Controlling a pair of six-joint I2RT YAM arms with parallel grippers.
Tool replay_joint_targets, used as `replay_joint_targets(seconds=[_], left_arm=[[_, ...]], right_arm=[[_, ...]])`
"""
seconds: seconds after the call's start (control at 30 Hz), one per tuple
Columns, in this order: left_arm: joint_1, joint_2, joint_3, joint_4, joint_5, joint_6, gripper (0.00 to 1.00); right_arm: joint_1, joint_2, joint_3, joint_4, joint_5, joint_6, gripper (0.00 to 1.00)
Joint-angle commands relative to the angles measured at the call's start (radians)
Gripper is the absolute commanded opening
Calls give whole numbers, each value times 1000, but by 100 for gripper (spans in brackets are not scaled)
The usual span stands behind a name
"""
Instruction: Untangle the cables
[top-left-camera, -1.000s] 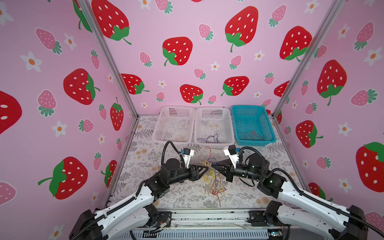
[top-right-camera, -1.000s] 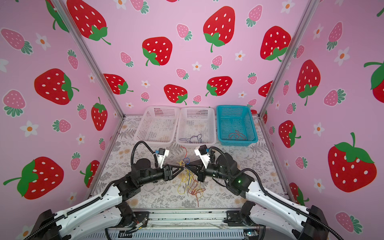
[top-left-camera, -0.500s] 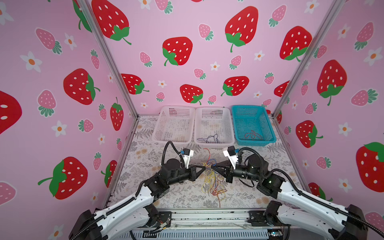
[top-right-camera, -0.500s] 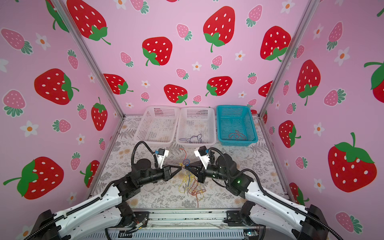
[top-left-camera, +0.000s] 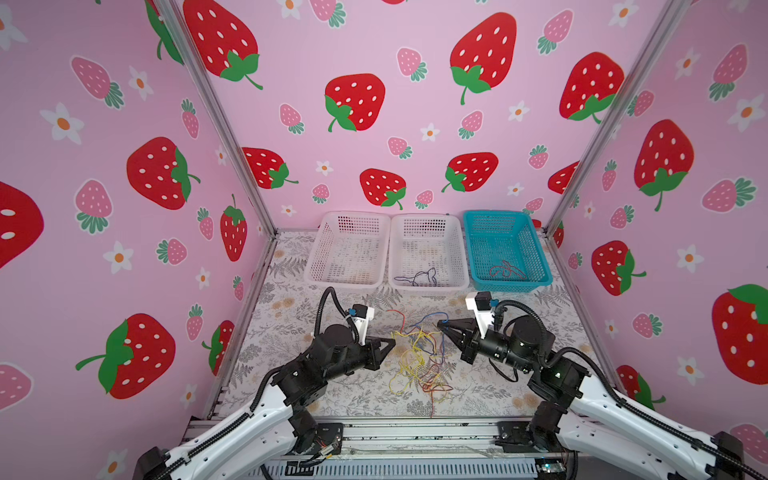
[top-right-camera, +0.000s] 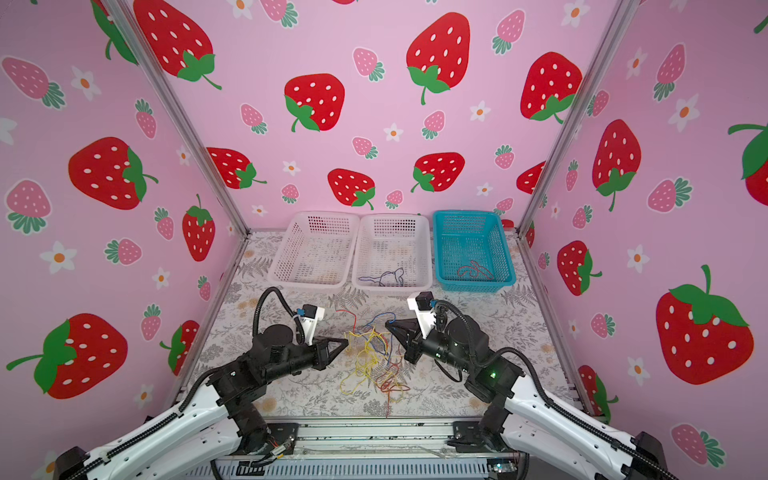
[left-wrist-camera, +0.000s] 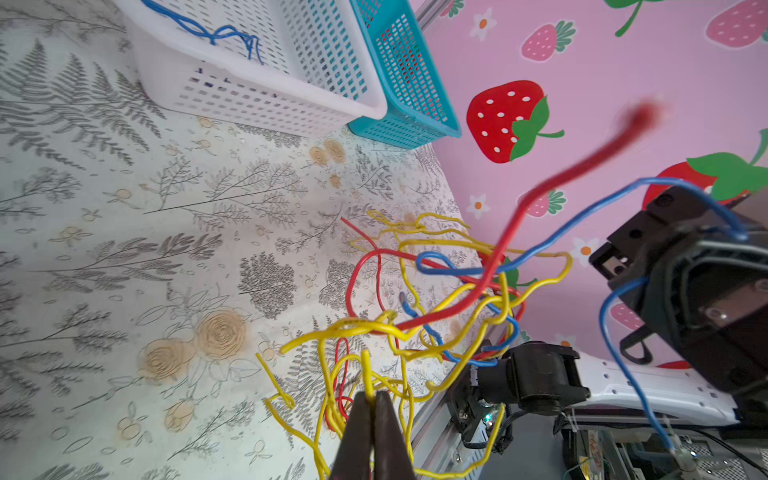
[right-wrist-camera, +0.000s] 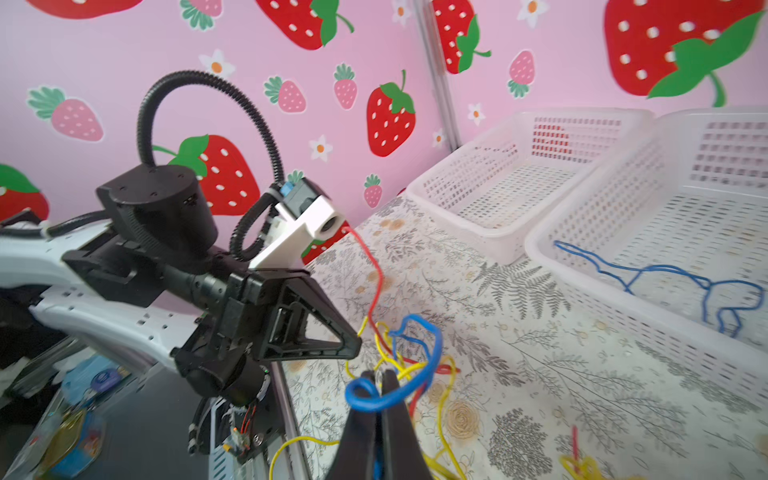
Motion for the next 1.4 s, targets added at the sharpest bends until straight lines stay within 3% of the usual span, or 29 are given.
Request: replay_joint_targets(seconds=[0.0,0.17,0.4,0.53,0.67,0.9,1.0,1.1,1.3,1.37], left_arm=[[21,-58,-11,-170,-62,22,0],[75,-148,-27,-281,-97,21,0],[97,-161,-13,-320,-127,16,0],[126,-168,37,-389,-154,26,0],[166,-182,85,-468,-168,31,0],[202,-255,191,-598,-291,35,0],[210,-300,202,-564,-241,43,0],[210,-328,208,-523,-203,50,0],[213,-298,192,-411,-61,66,0],[212,-278,176,-377,-16,55,0]], right_arm=[[-45,-61,-21,3,169,49,0],[-152,-145,-66,-38,255,148,0],[-302,-187,-93,-62,137,212,0],[-363,-259,-70,-210,308,227,0],[-401,-268,-61,-250,277,227,0],[-446,-239,-47,-383,380,268,0],[-453,-194,-54,-385,334,260,0],[-454,-117,-68,-351,212,229,0],[-452,-26,-166,-101,-190,177,0],[-439,-22,-195,-32,-253,193,0]])
